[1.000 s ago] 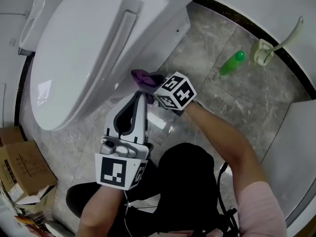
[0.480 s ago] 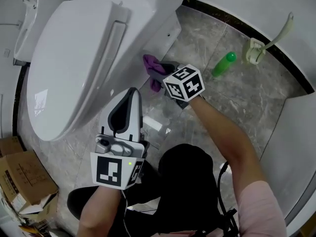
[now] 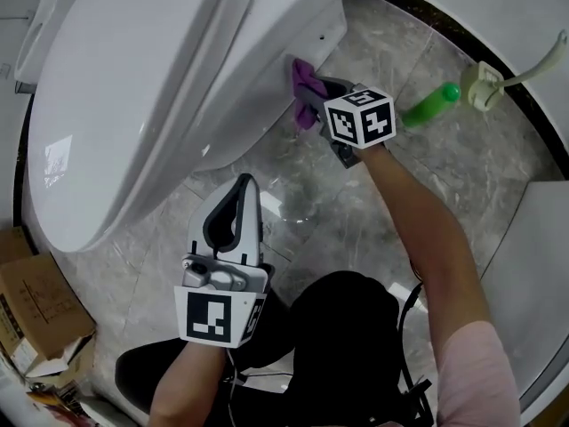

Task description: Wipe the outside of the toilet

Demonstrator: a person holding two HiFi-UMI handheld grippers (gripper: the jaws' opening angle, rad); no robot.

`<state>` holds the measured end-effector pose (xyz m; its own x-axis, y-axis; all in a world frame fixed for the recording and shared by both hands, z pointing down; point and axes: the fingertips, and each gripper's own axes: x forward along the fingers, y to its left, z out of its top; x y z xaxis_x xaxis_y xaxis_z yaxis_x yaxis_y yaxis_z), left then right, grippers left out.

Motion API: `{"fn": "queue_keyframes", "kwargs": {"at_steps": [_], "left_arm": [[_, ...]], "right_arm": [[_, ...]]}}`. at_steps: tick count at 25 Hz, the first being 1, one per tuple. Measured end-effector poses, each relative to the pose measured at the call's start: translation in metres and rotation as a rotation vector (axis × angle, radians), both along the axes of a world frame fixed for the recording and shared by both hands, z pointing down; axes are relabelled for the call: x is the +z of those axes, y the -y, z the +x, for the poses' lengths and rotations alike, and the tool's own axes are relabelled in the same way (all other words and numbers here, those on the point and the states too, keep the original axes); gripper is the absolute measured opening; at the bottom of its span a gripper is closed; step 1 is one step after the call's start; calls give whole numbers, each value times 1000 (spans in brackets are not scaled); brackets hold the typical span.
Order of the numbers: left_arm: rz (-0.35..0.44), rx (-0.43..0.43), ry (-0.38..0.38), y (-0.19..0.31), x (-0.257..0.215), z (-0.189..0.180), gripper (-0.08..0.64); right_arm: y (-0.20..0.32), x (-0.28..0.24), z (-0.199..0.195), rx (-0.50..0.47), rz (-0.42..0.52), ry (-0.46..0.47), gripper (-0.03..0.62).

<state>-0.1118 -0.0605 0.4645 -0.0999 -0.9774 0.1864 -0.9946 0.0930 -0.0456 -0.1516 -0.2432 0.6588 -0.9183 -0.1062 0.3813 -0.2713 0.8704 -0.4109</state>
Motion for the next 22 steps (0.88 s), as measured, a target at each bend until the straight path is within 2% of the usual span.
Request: {"fn": "queue_keyframes", "kwargs": {"at_steps": [8, 11, 15, 22], "left_arm": [[-9, -25, -37, -13, 17, -10, 6], [-33, -31, -80, -17, 26, -8, 6], [-51, -46, -93, -23, 35, -12, 6], [-52, -56, -84, -25, 34, -18, 6]], "right_arm": [[39, 27, -13, 77, 7, -30, 95], [56, 38, -17, 117, -4, -37, 97], [70, 48, -23, 148, -12, -43, 97], [61, 52, -28, 92, 16, -70, 91]]}}
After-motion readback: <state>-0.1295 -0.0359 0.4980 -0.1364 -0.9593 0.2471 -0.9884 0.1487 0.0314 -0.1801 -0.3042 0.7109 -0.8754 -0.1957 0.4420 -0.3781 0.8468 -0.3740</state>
